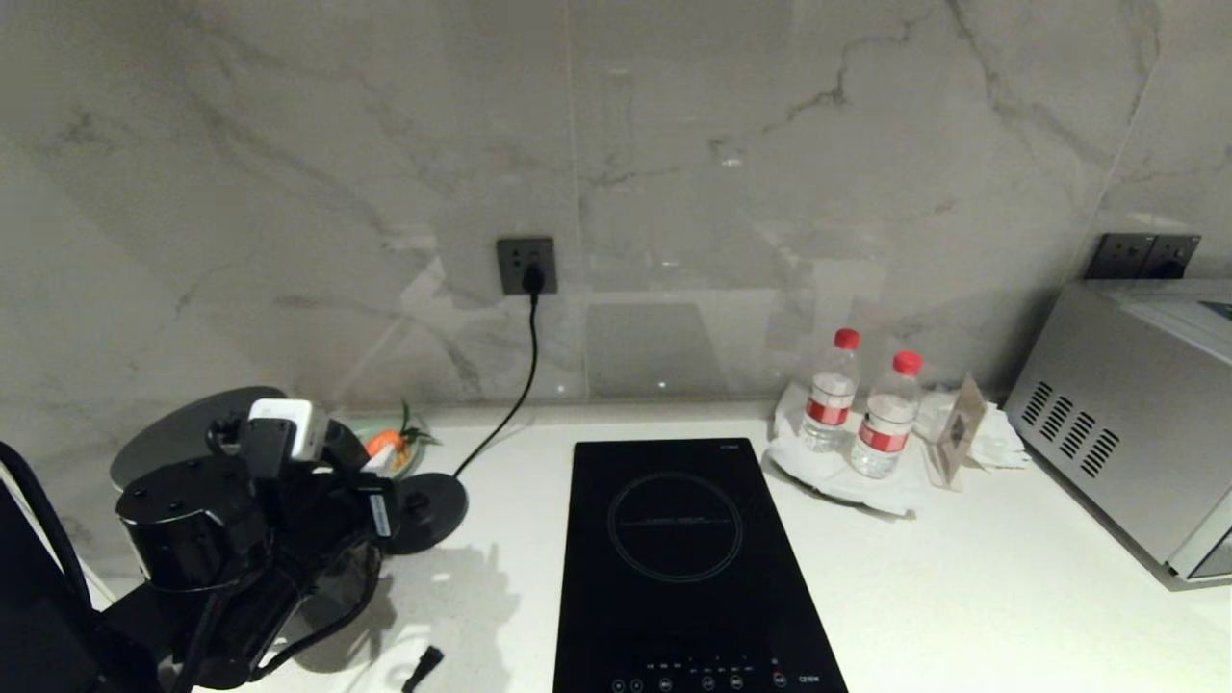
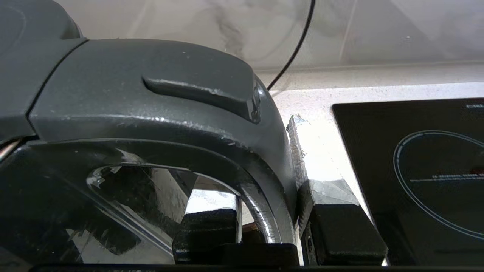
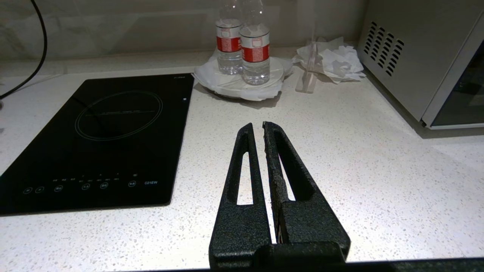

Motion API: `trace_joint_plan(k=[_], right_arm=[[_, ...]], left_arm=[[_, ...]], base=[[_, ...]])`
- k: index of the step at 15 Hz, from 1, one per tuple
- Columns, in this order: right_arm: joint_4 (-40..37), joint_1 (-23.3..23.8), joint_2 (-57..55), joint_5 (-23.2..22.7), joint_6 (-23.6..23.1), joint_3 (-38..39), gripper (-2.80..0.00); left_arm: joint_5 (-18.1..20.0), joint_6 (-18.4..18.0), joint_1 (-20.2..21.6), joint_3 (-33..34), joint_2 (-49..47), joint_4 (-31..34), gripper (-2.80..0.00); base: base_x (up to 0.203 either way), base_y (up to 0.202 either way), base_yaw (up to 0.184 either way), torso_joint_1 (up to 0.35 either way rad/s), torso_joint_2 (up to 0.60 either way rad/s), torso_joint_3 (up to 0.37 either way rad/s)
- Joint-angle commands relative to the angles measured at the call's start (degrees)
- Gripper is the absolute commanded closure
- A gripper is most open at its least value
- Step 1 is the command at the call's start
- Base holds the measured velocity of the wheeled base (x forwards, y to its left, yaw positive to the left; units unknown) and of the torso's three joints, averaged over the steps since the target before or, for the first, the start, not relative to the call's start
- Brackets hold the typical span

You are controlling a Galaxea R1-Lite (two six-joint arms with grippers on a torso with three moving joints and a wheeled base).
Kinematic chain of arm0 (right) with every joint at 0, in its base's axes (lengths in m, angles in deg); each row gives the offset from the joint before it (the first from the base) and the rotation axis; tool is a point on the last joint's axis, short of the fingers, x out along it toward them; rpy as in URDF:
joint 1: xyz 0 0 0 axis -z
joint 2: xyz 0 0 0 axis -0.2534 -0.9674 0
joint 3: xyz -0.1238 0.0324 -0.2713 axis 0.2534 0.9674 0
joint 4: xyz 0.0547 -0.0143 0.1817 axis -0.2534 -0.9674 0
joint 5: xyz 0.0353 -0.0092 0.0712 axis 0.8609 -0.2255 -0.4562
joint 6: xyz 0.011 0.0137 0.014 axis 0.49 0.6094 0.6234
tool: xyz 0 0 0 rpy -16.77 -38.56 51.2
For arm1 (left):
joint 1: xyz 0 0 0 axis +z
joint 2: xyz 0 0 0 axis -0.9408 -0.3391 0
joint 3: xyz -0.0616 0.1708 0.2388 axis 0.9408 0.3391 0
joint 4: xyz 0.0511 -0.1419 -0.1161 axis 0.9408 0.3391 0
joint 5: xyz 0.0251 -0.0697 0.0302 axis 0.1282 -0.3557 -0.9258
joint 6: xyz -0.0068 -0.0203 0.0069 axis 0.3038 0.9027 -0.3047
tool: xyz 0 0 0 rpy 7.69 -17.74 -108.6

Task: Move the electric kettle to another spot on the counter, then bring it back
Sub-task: Place it on the power base

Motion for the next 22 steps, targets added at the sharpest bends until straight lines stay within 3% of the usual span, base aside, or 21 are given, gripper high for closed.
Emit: trace_joint_plan(k=[1,12,15,22], right_arm=[[0.01,0.0,-0.09,-0.01,-0.01,0.0,0.0],[0.01,0.0,-0.09,-0.01,-0.02,0.0,0.0],[0.01,0.0,-0.05,-0.01,-0.08,0.0,0.0],[0.01,0.0,-0.09,-0.01,-0.1,0.0,0.0]], left_arm=[[-0.1,-0.74,-0.41,-0.25,-0.26,-0.56,0.0],[-0.49,-2.14,-1.57,-7.18,-1.69,-0.56,0.0],[-0.69,-2.14,-2.39,-12.02,-3.82,-0.12,0.0],[-0.63,-2.14,-4.51,-28.24,-11.72,9.34,0.0]], base=[[0.0,0.0,0.0,0.0,0.0,0.0],[0.025,0.0,0.0,0.001,0.0,0.002],[0.0,0.0,0.0,0.0,0.0,0.0],[0.0,0.0,0.0,0.0,0.0,0.0]])
